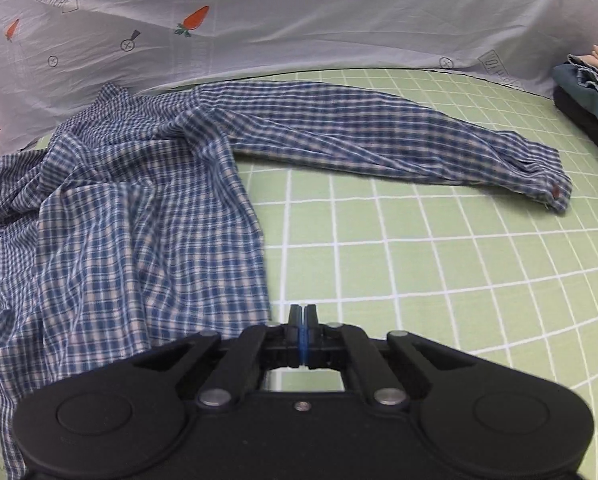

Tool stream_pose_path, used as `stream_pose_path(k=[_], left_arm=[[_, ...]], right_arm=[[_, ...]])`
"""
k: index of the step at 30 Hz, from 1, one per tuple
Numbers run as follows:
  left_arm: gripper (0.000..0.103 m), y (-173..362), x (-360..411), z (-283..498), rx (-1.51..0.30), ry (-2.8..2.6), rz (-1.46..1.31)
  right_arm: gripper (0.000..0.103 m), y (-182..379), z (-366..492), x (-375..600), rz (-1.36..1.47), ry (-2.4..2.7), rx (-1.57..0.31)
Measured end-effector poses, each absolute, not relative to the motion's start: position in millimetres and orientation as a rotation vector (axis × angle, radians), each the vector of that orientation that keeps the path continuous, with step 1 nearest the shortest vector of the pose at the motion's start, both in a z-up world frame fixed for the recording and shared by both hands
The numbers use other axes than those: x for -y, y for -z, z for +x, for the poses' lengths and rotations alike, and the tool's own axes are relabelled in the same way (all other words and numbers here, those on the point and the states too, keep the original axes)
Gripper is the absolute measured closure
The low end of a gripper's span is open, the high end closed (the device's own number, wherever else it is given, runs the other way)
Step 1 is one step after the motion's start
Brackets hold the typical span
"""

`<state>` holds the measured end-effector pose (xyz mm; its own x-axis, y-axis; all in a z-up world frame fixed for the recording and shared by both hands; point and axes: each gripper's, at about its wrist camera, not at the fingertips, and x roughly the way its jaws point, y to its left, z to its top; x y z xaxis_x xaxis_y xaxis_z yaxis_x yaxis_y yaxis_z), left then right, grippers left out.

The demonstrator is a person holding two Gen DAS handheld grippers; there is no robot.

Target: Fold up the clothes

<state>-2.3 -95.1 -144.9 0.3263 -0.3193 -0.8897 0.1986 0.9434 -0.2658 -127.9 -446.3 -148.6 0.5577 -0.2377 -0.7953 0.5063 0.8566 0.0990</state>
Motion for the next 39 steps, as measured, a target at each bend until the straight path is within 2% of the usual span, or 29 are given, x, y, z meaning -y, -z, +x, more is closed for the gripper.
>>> stream_pose_path(k=[2,3,4,5,7,14,17,20,25,26,28,32,34,39], left_arm=[[0.100,143.1,92.0,-0.5,-1.189,0.349,-0.157],[0.092,141.3,91.3,-0.5,-1.183,0.357,-0.173],[0.081,138.9,91.2,-1.2,-1.173,0.371,-0.187],[0.077,136.3,91.9,-2.4,-1.161,0.385,-0.198],[0.070,131.0,95.2,-5.4,-1.141,0.420,-0.208],[0.056,127.1,100.8,-9.6,-1.134,0.512,-0.243],[0.048,126.2,95.4,-6.7,-1.141,0.527,-0.276],[0.045,127.1,90.8,-2.7,-1.151,0.525,-0.308],[0.043,131.0,87.2,0.1,-1.175,0.557,-0.357],[0.043,131.3,86.2,0.1,-1.177,0.566,-0.367],[0.040,131.4,84.4,-0.3,-1.178,0.588,-0.387],[0.035,129.8,79.7,-1.8,-1.167,0.610,-0.427],[0.035,131.8,80.4,-0.8,-1.180,0.596,-0.410],[0.036,144.2,93.0,0.0,-1.241,0.541,-0.275]], right_arm=[[0.100,149.4,-133.2,453.1,0.381,0.450,-0.870],[0.096,149.9,-135.6,455.8,0.410,0.447,-0.864],[0.090,150.3,-136.5,455.7,0.431,0.434,-0.857],[0.078,150.8,-137.5,455.6,0.451,0.421,-0.850],[0.063,151.7,-136.1,452.2,0.471,0.385,-0.843],[0.062,162.9,-126.1,430.2,0.459,0.288,-0.923],[0.055,162.4,-125.4,425.3,0.448,0.276,-0.921],[0.054,162.4,-122.1,418.3,0.393,0.263,-0.929],[0.057,163.6,-114.1,395.8,0.158,0.237,-0.977],[0.066,163.1,-114.3,395.8,0.157,0.226,-0.972],[0.071,162.3,-114.8,398.1,0.165,0.218,-0.965],[0.095,162.1,-117.0,410.7,0.229,0.234,-0.954],[0.099,163.1,-119.8,417.5,0.285,0.242,-0.943],[0.100,163.9,-125.2,425.5,0.337,0.271,-0.929]])
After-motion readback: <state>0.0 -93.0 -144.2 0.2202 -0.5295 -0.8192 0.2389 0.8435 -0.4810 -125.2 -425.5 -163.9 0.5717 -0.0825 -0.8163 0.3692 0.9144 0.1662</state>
